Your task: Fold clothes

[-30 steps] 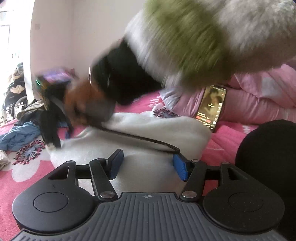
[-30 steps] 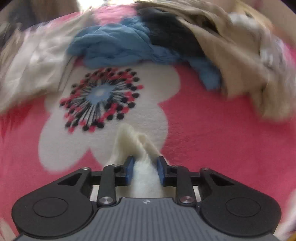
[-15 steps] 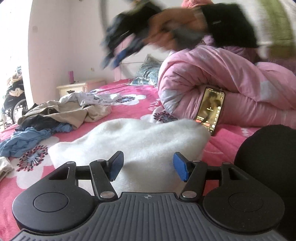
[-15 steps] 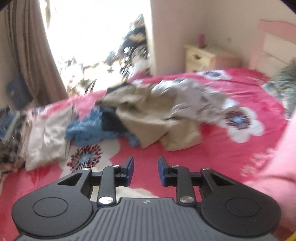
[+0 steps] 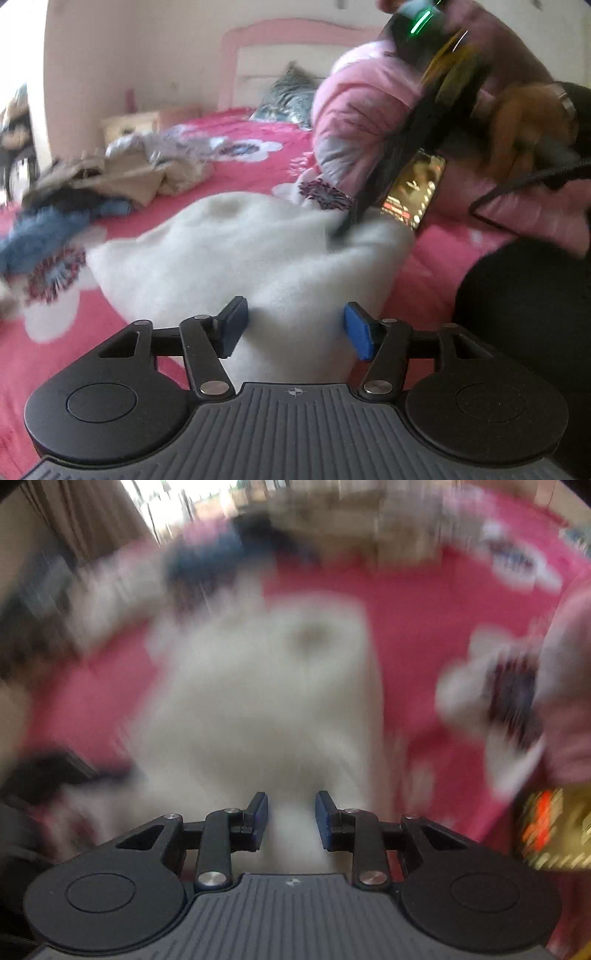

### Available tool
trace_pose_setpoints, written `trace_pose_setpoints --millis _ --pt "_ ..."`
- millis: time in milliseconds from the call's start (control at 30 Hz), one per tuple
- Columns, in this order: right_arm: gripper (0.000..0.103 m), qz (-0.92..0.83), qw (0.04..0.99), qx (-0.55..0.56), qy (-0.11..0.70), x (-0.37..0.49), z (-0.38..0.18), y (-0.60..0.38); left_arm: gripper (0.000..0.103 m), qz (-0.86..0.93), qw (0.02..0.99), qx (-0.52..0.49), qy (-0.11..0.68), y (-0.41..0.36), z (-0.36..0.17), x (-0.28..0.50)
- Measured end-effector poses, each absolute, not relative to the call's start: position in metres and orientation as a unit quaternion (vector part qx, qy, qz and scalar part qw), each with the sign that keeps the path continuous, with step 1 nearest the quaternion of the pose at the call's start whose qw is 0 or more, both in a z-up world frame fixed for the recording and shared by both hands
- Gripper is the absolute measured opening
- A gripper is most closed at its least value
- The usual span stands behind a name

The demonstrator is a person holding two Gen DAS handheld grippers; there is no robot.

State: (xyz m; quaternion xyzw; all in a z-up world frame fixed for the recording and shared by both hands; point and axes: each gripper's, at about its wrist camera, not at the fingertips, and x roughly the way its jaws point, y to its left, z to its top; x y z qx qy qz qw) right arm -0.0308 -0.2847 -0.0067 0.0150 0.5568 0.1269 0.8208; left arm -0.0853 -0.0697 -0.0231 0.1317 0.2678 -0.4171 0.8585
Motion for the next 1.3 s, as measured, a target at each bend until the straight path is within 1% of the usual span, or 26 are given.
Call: trace_pose_setpoints --millis 33,67,100,167,233,300,367,433,467,533,567,667,733,800,833,867,933,967,1000,1033,1100,1167,1200,1300 --pt "0.028 0.126 0.822 -0.002 0.556 -0.035 -0.025 -0.278 0.059 -0.418 0.856 0.145 0.266 -0.073 -0.026 -0.089" --pt "0.028 0.126 0.828 -0.012 0.546 -0.036 -0.026 -0.274 0.061 -0.412 0.859 0.16 0.257 -0.076 -0.028 -0.093" --pt "0.028 0.119 0.826 -0.008 0.551 -0.033 -0.02 -0.274 0.064 -0.407 0.861 0.173 0.25 -0.077 -0.03 -0.096" --pt "0.028 0.116 0.826 -0.009 0.552 -0.03 -0.002 -0.276 0.065 -0.404 0.862 0.185 0.243 -0.078 -0.029 -0.098" --pt "0.028 0.115 0.838 -0.012 0.533 -0.036 0.018 -0.281 0.065 -0.406 0.863 0.174 0.247 -0.073 -0.028 -0.095" --pt "0.028 0.11 0.839 -0.014 0.532 -0.037 0.026 -0.285 0.065 -0.409 0.863 0.16 0.25 -0.07 -0.027 -0.093" --pt "0.028 0.096 0.824 -0.049 0.556 -0.038 0.003 -0.283 0.065 -0.413 0.863 0.148 0.251 -0.067 -0.026 -0.093" --pt "0.025 0.096 0.817 -0.056 0.566 -0.042 -0.023 -0.282 0.065 -0.418 0.862 0.148 0.246 -0.069 -0.025 -0.094" --pt "0.025 0.093 0.817 -0.052 0.567 -0.041 -0.023 -0.282 0.065 -0.42 0.861 0.151 0.243 -0.071 -0.024 -0.094" --pt "0.024 0.09 0.817 -0.049 0.568 -0.039 -0.02 -0.282 0.061 -0.416 0.863 0.171 0.23 -0.074 -0.021 -0.094" --pt "0.024 0.09 0.817 -0.049 0.567 -0.039 -0.018 -0.282 0.058 -0.413 0.866 0.175 0.222 -0.073 -0.016 -0.094" --pt "0.024 0.098 0.829 -0.052 0.548 -0.044 0.003 -0.28 0.057 -0.422 0.872 0.143 0.202 -0.069 0.002 -0.094" --pt "0.026 0.104 0.837 -0.054 0.535 -0.048 0.017 -0.279 0.054 -0.432 0.871 0.137 0.189 -0.071 0.009 -0.097" --pt "0.027 0.12 0.845 -0.046 0.518 -0.052 0.036 -0.277 0.044 -0.44 0.862 0.147 0.203 -0.078 0.003 -0.099" --pt "0.027 0.136 0.847 -0.036 0.512 -0.055 0.044 -0.274 0.041 -0.442 0.856 0.15 0.223 -0.081 -0.004 -0.099" --pt "0.026 0.145 0.838 -0.042 0.525 -0.055 0.036 -0.268 0.037 -0.444 0.851 0.148 0.24 -0.083 -0.01 -0.098" --pt "0.026 0.162 0.816 -0.056 0.552 -0.054 0.019 -0.256 0.037 -0.444 0.85 0.127 0.254 -0.081 -0.017 -0.099" --pt "0.026 0.16 0.803 -0.073 0.57 -0.054 0.0 -0.25 0.036 -0.447 0.846 0.112 0.267 -0.081 -0.019 -0.097" --pt "0.027 0.156 0.801 -0.075 0.573 -0.054 -0.012 -0.249 0.032 -0.452 0.84 0.088 0.288 -0.079 -0.02 -0.092" --pt "0.027 0.152 0.8 -0.076 0.575 -0.053 -0.023 -0.248 0.032 -0.453 0.837 0.07 0.299 -0.077 -0.022 -0.088" --pt "0.027 0.147 0.798 -0.052 0.581 -0.048 -0.015 -0.253 0.032 -0.454 0.837 0.054 0.301 -0.073 -0.02 -0.086" --pt "0.026 0.151 0.796 -0.066 0.582 -0.047 -0.002 -0.251 0.032 -0.459 0.835 0.037 0.301 -0.067 -0.011 -0.083" --pt "0.026 0.149 0.802 -0.071 0.574 -0.045 0.01 -0.252 0.032 -0.461 0.836 0.03 0.295 -0.064 -0.004 -0.083" --pt "0.026 0.153 0.833 -0.039 0.529 -0.036 0.045 -0.254 0.032 -0.452 0.853 0.022 0.261 -0.053 0.012 -0.081"
